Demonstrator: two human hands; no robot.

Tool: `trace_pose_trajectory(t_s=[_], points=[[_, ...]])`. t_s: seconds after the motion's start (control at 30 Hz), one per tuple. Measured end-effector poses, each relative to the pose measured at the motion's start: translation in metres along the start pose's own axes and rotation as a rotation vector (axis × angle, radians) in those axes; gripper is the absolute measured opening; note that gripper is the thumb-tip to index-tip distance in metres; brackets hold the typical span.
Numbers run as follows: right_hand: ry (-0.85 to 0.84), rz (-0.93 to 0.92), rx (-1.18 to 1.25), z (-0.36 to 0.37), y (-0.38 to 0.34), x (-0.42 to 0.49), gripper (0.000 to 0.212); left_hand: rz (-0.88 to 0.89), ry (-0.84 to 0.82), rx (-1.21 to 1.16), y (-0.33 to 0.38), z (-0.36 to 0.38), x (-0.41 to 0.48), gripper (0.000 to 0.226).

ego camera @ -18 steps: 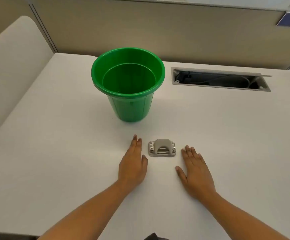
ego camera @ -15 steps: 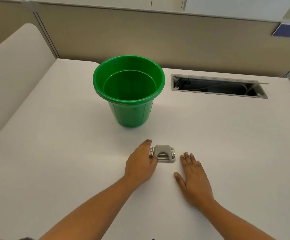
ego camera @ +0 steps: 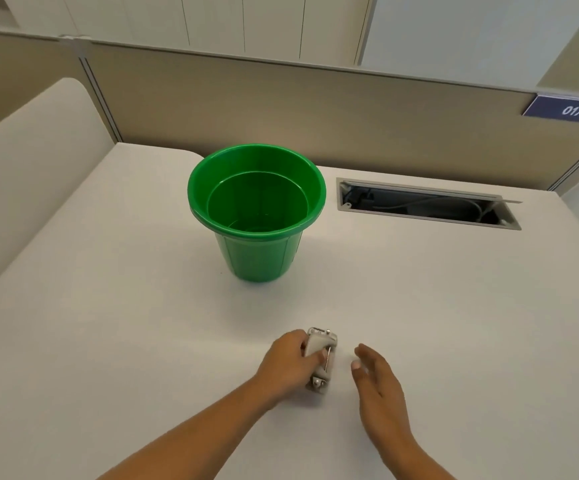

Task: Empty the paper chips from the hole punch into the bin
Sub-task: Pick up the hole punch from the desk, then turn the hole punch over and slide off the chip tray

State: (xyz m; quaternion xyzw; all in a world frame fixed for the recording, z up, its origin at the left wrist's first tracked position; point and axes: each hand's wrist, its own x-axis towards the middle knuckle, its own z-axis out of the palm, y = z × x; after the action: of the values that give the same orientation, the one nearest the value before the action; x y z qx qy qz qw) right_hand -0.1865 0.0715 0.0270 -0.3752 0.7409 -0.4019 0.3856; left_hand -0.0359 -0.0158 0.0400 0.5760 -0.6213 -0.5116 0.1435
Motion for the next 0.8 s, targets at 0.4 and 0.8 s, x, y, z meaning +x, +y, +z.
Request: trace_pose_trajectory(t_s=[0.4,0.8], points=[[-0.405,0.501,0.951,0.025,-0.07,-0.018,0.039,0.069,0.247,-0.46,0.031,0.0,-0.072,0.008],[-0.465,0.564,1.155,0.031,-0.103,-0.021,0.039,0.124,0.498,-0.448,0.048,-0.018,-0.073,0.027]])
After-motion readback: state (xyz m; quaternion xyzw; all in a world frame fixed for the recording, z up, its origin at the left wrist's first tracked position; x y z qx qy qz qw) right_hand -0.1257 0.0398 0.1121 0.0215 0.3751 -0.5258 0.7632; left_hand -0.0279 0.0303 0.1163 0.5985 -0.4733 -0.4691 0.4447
